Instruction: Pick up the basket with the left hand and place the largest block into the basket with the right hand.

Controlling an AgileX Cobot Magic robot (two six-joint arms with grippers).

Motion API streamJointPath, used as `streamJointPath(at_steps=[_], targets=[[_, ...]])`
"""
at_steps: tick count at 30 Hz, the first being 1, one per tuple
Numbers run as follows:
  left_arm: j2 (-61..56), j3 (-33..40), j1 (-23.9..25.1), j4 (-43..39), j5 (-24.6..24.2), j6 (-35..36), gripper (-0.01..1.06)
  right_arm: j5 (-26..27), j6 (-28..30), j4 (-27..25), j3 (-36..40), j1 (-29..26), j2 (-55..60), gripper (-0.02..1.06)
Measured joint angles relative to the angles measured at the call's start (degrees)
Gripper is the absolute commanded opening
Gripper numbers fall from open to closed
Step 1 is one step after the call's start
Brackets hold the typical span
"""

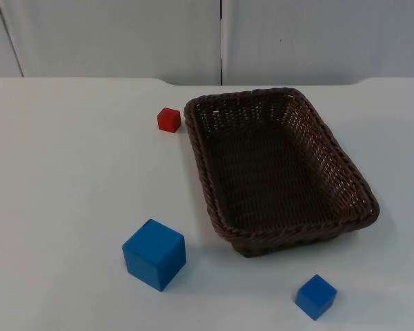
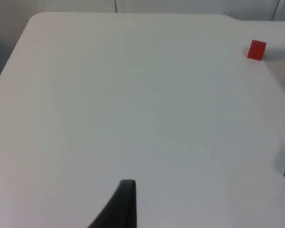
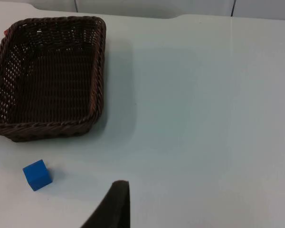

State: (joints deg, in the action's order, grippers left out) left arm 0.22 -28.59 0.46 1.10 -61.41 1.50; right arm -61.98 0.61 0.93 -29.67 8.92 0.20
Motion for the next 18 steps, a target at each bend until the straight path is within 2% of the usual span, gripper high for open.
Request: streamJointPath(at_steps=[9, 18], targets=[[0.0, -1.79, 0.0, 3.85, 0.89, 0.0, 1.05, 0.0, -0.08, 0.0, 0.0, 0.0, 0.0, 1.05], [4.04, -4.78, 0.0, 4.31, 2.5, 0.0, 1.05, 0.0, -0.08, 0.0, 0.0, 0.0, 0.0, 1.05]])
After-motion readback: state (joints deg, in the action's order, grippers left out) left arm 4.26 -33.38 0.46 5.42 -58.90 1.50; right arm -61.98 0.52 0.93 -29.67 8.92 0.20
